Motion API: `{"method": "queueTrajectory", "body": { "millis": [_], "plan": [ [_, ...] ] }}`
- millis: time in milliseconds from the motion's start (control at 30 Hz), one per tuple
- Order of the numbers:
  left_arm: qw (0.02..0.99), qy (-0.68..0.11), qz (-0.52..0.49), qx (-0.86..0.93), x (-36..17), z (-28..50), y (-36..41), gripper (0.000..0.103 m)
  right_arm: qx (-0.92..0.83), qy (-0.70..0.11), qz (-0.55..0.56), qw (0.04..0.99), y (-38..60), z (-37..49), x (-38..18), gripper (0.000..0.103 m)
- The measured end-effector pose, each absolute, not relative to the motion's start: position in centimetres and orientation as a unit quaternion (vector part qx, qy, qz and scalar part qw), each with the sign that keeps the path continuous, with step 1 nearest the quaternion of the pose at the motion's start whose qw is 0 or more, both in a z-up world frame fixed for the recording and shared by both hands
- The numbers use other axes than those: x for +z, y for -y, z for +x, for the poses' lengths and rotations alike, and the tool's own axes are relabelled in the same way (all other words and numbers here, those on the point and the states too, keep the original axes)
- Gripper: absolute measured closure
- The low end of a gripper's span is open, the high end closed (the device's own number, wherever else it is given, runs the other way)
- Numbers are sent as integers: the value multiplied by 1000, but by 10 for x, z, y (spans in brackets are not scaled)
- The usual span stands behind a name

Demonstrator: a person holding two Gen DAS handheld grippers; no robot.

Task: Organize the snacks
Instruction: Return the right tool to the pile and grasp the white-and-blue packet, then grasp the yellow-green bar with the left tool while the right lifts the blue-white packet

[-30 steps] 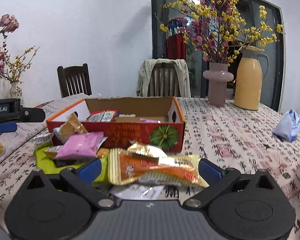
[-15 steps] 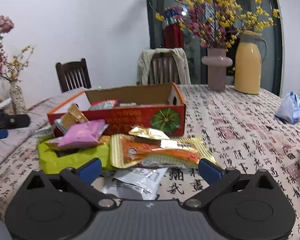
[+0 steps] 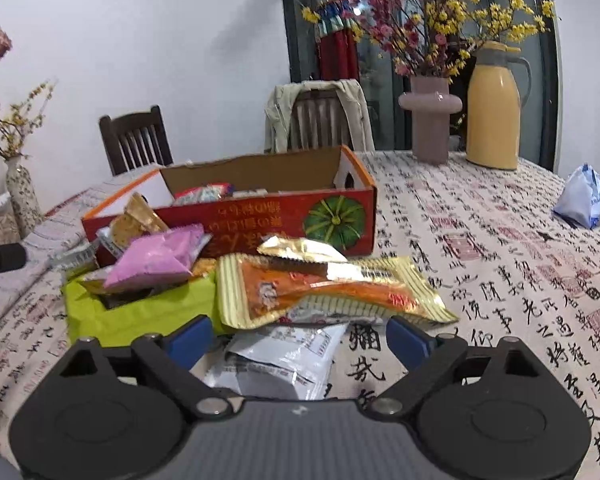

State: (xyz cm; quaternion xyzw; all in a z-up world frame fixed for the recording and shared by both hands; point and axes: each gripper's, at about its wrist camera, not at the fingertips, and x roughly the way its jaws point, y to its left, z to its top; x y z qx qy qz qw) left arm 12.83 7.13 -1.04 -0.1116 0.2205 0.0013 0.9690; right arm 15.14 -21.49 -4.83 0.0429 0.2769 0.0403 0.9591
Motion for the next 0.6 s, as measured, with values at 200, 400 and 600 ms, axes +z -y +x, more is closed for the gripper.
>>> {"method": "queueTrajectory", "body": {
  "millis": [200, 400, 600],
  "plan": [
    [968, -228, -107, -1, -12, 126, -67, 0, 45, -294, 36, 954, 206, 162, -58, 14],
    [966, -241, -97, 8, -15, 126, -65, 0, 54, -301, 23, 952, 202, 157, -67, 57],
    [957, -273, -95, 21, -21, 137, -62, 0, 67, -287, 27, 955, 210, 144, -62, 79]
  ]
}}
